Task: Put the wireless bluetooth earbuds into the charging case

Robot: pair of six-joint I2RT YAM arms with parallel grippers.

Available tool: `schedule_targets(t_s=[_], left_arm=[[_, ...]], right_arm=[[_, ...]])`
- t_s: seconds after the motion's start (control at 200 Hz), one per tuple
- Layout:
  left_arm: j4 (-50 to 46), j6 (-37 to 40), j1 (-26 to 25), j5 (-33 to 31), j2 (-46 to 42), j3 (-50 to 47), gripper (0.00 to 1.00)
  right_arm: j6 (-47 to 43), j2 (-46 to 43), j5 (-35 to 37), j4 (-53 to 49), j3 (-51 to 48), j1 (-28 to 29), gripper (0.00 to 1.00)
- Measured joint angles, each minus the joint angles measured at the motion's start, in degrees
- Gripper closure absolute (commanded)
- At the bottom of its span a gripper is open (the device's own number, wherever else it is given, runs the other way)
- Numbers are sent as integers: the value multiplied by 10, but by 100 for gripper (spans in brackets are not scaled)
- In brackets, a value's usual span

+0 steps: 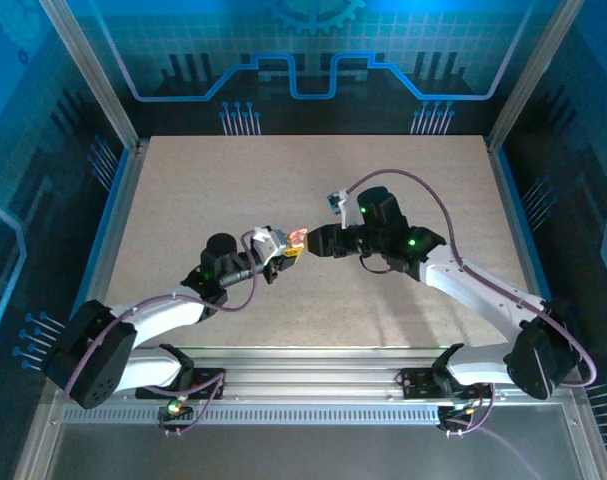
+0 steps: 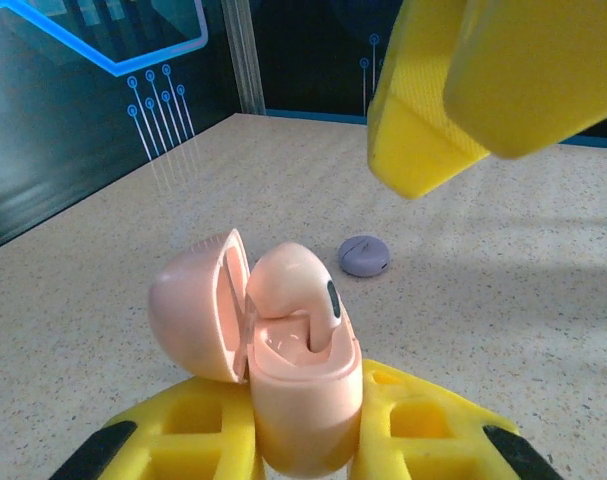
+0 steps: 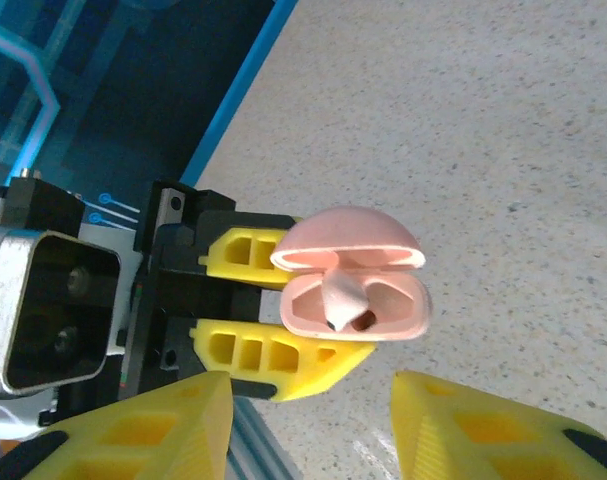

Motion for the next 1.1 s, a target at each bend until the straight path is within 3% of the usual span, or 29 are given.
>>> schedule_targets(t_s=[0.31,1.101], left_arm=[[-7,2,0,0,-3,0,87],[-27,2,0,-4,-14,-1,87]], right_arm=[[26,34,-42,23,6,-1,60],[37,54,-66,52,16,-2,60]])
